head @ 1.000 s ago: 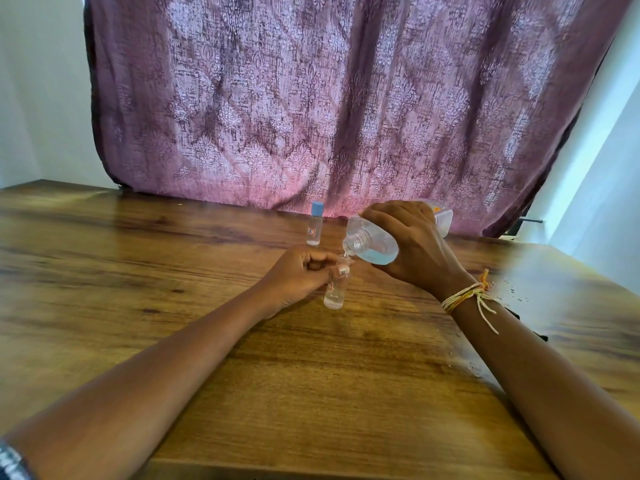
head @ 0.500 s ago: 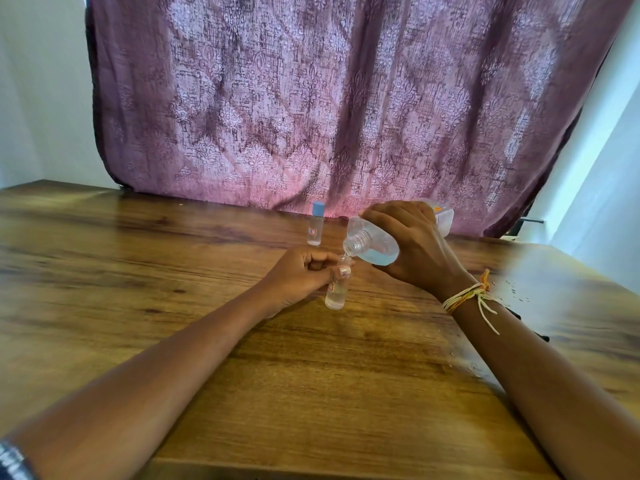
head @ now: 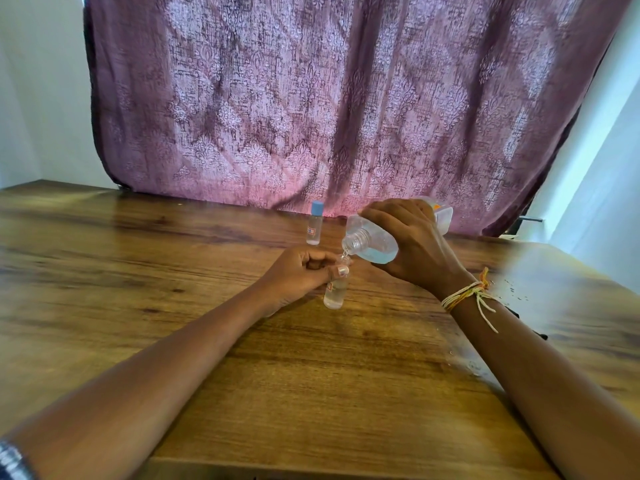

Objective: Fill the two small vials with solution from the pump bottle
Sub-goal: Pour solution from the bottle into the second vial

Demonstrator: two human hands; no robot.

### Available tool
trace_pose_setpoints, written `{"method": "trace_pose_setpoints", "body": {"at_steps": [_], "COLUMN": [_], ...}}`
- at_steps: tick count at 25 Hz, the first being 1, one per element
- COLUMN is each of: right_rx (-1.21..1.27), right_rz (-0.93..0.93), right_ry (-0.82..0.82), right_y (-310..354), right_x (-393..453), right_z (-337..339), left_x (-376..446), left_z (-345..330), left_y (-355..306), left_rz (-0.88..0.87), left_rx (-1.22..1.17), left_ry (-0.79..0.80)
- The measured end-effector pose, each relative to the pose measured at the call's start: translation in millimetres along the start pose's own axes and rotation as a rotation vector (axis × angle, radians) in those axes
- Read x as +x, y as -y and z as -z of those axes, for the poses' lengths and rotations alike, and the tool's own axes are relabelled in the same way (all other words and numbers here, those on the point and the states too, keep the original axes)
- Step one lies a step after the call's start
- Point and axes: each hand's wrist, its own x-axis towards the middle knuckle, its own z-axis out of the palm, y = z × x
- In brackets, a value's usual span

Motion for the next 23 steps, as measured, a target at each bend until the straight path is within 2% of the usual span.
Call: {"method": "trace_pose_setpoints", "body": {"at_steps": [23], "right_rx": [0.011], "right_rz": [0.020], "right_ry": [-0.030], "right_y": [0.4], "right_x": [-0.5], "right_z": [-2.2], "left_x": [0.3], "left_z": [0.5], "left_y": [-1.8], "left_rz": [-0.036], "left_rx": [0.009], "left_ry": [0.014]}}
